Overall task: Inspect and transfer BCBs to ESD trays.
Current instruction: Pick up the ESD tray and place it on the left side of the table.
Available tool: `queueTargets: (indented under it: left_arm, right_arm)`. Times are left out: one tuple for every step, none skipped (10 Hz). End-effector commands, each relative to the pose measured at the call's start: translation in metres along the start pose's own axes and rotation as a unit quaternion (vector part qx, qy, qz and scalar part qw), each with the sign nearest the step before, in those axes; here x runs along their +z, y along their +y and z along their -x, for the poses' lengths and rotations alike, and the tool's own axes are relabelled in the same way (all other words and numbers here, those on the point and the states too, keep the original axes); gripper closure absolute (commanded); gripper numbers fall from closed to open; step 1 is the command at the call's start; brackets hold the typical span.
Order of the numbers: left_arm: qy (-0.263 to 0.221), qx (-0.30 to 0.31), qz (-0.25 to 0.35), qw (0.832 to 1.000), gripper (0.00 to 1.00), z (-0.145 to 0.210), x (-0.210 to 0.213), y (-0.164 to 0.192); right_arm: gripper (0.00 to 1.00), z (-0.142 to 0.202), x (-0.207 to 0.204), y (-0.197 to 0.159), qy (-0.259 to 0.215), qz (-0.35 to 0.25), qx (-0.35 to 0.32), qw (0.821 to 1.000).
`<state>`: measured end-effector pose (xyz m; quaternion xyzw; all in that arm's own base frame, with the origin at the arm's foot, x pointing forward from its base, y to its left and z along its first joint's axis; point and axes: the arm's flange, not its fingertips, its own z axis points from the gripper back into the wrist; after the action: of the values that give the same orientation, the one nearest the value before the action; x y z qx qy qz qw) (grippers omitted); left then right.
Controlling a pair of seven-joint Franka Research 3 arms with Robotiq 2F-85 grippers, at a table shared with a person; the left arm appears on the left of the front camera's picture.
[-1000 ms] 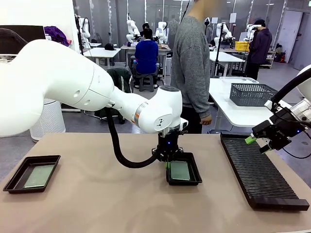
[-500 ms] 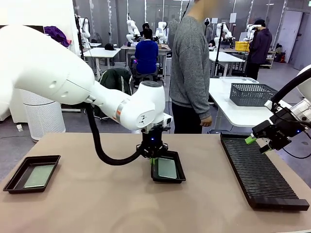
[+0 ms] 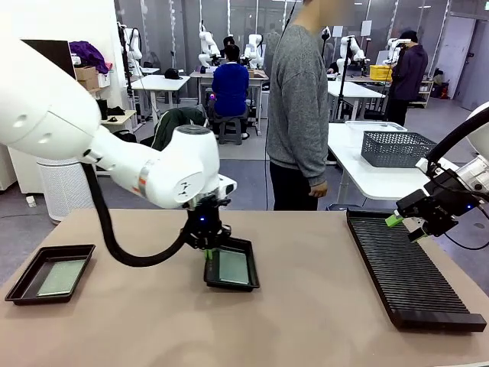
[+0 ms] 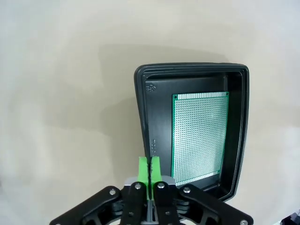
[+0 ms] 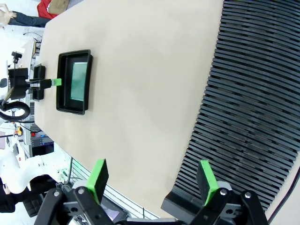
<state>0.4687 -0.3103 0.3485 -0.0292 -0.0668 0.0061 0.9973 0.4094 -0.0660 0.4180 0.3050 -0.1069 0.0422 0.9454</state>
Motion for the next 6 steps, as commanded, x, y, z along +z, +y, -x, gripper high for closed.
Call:
queueTargets:
  left_arm:
    - [-0.004, -0.003, 0.02, 1.0, 0.97, 0.01, 0.006, 0.044]
    - [-0.005, -0.002, 0.019, 1.0, 0.97, 0.012, 0.008, 0.064]
    - [-0.005, 0.004, 0.023, 1.0, 0.97, 0.013, 0.011, 0.085]
    - [-0.006, 0.008, 0.023, 1.0, 0.97, 0.015, 0.012, 0.106]
    - [-0.006, 0.009, 0.026, 1.0, 0.97, 0.015, 0.015, 0.13]
    - [-0.007, 0.013, 0.027, 1.0, 0.97, 0.014, 0.016, 0.15]
  right_arm:
    - [0.0, 0.001, -0.001, 0.001, -0.004, 0.001, -0.009, 1.0]
    - [0.0, 0.001, -0.001, 0.001, -0.004, 0.001, -0.009, 1.0]
    - [0.0, 0.001, -0.001, 0.001, -0.004, 0.001, -0.009, 1.0]
    - [0.0, 0.001, -0.001, 0.001, -0.004, 0.001, -0.009, 1.0]
    - [0.0, 0.001, -0.001, 0.001, -0.004, 0.001, -0.009, 1.0]
    - [0.0, 0.001, -0.001, 0.001, -0.004, 0.001, -0.009, 1.0]
